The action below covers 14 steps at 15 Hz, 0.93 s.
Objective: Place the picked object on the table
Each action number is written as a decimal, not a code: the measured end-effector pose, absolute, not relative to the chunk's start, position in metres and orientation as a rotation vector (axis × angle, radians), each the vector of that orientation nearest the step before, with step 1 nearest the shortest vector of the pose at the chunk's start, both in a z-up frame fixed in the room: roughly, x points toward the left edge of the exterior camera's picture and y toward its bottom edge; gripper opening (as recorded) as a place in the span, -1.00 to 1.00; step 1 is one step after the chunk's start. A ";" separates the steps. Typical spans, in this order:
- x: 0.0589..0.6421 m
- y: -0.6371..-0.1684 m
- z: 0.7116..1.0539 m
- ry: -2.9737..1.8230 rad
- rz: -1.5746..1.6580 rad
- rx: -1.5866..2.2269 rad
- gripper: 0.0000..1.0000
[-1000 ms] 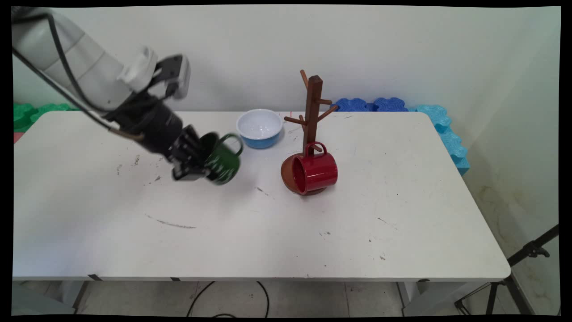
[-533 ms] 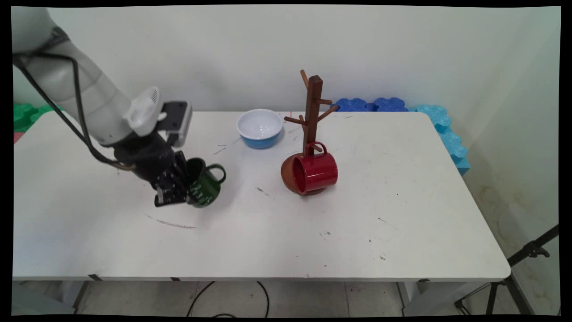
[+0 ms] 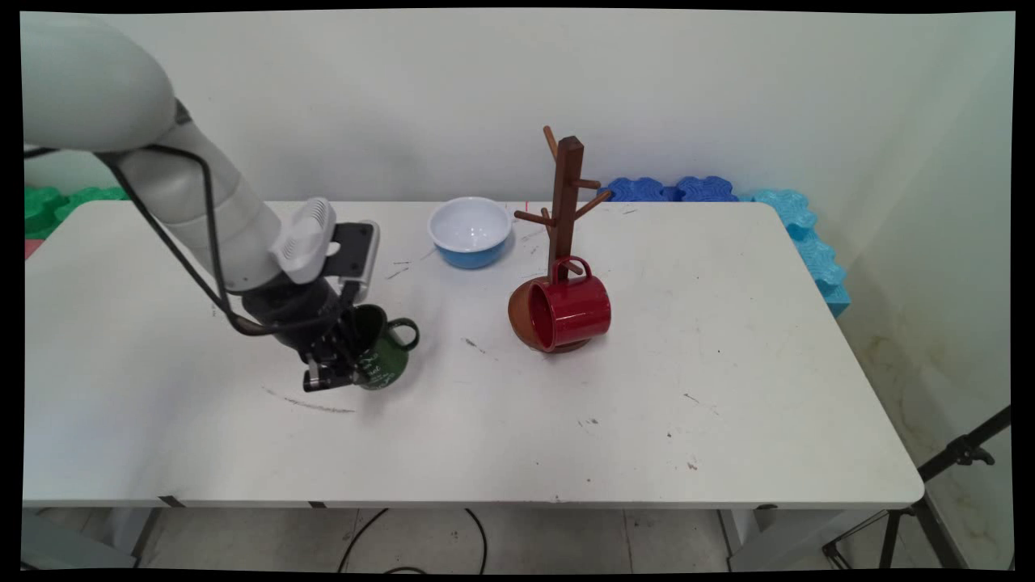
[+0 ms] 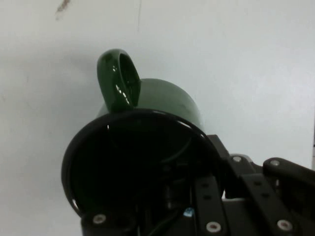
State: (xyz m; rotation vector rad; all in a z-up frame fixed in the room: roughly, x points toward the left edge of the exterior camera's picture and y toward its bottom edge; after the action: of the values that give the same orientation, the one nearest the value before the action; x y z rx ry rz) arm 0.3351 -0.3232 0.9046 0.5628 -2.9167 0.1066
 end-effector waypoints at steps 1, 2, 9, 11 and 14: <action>0.333 -0.324 0.901 -2.919 0.106 0.566 -1.00; 0.331 -0.326 0.897 -2.921 0.103 0.570 -1.00; 0.322 -0.333 0.878 -2.924 0.100 0.587 -1.00; 0.320 -0.336 0.872 -2.922 0.097 0.590 -1.00; 0.318 -0.339 0.865 -2.917 0.093 0.594 -1.00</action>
State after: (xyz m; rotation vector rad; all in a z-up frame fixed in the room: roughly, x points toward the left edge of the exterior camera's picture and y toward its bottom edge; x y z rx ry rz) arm 0.3177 -0.3388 0.8654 0.5943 -2.9169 0.0928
